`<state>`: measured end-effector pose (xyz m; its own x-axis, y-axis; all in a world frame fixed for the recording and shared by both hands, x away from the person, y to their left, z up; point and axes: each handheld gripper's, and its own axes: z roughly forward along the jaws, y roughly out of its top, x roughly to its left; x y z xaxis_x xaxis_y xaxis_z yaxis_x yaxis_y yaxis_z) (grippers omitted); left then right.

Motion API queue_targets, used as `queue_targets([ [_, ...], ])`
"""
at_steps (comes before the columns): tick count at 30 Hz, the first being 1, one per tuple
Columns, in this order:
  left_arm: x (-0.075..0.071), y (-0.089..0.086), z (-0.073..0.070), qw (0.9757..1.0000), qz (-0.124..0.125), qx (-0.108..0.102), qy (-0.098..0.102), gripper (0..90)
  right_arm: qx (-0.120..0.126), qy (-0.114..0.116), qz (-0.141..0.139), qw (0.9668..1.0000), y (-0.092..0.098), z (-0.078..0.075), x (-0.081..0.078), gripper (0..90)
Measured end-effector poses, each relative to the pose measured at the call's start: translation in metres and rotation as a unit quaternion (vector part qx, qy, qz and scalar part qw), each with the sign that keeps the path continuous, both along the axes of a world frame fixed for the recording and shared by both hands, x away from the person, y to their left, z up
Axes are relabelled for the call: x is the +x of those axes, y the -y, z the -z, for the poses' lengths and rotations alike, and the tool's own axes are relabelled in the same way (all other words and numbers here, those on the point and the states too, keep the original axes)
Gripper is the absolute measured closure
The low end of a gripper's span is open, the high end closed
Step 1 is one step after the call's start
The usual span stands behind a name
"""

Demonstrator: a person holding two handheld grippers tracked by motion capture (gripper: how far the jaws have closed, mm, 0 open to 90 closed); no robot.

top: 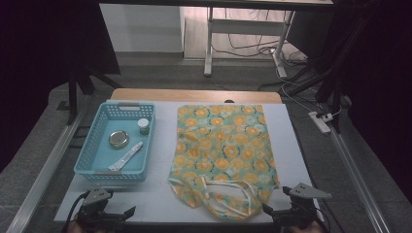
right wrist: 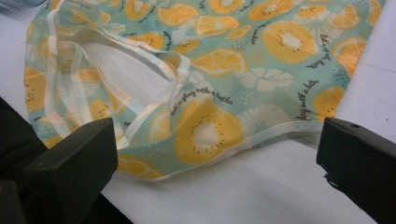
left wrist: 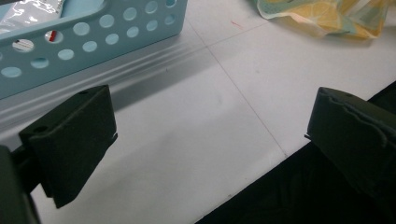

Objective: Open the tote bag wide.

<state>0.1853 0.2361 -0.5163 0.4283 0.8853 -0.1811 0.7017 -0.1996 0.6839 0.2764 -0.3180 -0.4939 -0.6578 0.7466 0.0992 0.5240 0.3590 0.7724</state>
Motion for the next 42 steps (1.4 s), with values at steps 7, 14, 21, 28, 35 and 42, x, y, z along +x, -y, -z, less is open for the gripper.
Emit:
queue_targets([
  [7, 0.0, -0.002, -0.001, 0.9998, -0.013, 0.002, 0.017, 0.0, 0.009, 0.008, -0.015, 0.9998, -0.008, -0.006, -0.002, 0.0],
  [14, 0.004, -0.004, -0.001, 0.9995, -0.017, 0.011, 0.023, 0.0, 0.01, 0.02, -0.032, 0.9992, -0.015, -0.008, -0.003, 0.0],
  [21, 0.009, -0.008, 0.0, 0.9995, -0.007, 0.004, 0.031, 0.0, 0.006, 0.026, -0.049, 0.9985, -0.023, -0.011, -0.003, 0.0],
  [28, 0.016, -0.007, 0.001, 0.9994, 0.001, 0.01, 0.033, 0.0, 0.007, 0.015, -0.075, 0.9971, -0.038, -0.013, -0.002, 0.0],
  [35, 0.021, -0.005, 0.002, 0.9995, 0.006, 0.015, 0.027, 0.6, -0.003, 0.005, -0.101, 0.9948, -0.052, -0.011, 0.001, 0.0],
  [42, 0.026, -0.007, 0.004, 0.9997, 0.008, 0.005, 0.022, 0.6, -0.004, -0.008, -0.125, 0.9921, -0.066, -0.007, 0.004, 0.0],
])
